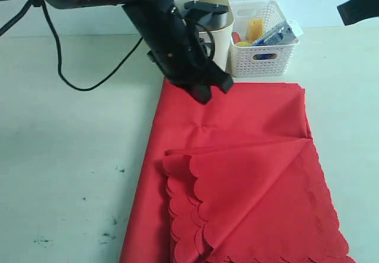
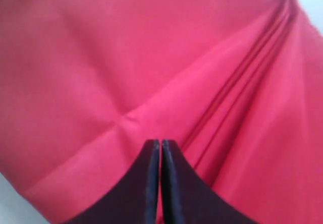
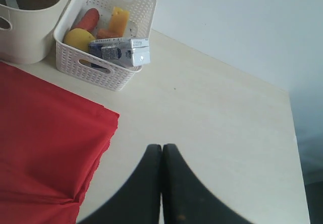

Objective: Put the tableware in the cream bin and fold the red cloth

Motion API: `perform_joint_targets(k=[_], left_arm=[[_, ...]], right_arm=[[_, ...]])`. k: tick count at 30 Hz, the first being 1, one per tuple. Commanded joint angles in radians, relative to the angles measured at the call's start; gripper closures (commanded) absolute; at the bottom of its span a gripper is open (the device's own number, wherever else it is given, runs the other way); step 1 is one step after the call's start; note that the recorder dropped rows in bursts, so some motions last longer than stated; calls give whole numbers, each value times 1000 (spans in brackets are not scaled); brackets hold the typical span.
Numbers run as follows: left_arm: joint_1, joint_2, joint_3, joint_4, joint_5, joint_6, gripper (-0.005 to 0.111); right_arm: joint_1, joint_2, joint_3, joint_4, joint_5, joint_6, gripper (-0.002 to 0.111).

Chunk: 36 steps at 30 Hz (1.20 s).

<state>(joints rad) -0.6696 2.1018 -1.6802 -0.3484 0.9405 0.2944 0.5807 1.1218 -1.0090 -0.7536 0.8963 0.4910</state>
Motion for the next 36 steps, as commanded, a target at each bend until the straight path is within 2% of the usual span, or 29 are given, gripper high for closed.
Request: perform_joint_targets(k=[1,6,11,13,17,22,26,28,31,36], left_arm=[[10,-7,130,-3,-103,23,104],[8,6,259,5,-232,23,104],[-10,39,302,-44,-226,44,104],[-37,39,311,-71,-224,70,104],[-114,19,312,-154,-214,117,104],[-263,-60,312,-291,-214,231,104],[-389,-145,312,-316,-259,284,104],[-430,-177,312,-296,-283,313,104],[-446,-214,312,-247,-295,298,104],[-380,-263,312,-110,-249,166,104]], right_arm=[[1,-5,4,-13,-15,8,108],[1,-5,4,-13,-15,8,108],[1,-5,4,-13,-30,8,108],[1,-5,4,-11,-41,10,108],[1,-5,4,-9,-58,10,108],[1,-5,4,-26,-57,8,108],[1,-5,5,-44,-57,12,108],[1,-5,5,-44,-59,12,108],[1,-5,5,-44,-59,18,108],[1,-5,5,-31,-64,72,108]])
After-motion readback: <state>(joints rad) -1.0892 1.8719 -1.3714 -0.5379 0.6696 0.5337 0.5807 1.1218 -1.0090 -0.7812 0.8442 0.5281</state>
